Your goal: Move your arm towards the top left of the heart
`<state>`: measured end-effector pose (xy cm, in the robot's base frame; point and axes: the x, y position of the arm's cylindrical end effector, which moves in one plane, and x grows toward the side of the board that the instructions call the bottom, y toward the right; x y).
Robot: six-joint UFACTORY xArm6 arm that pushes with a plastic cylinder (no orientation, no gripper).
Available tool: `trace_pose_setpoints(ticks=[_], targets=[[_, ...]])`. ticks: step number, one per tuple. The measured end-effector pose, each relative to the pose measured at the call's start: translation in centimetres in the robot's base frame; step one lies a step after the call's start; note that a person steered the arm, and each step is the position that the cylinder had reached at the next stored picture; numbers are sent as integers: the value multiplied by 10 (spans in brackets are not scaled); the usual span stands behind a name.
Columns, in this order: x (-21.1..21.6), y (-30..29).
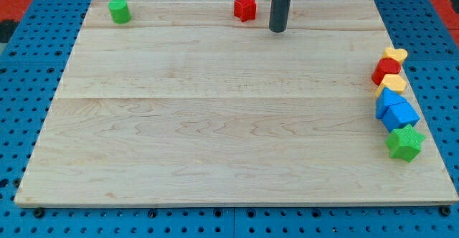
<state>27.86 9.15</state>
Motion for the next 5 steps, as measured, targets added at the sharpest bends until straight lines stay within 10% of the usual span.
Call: trace_pose_setpoints(ticks=[5], targets=[[-7, 110]])
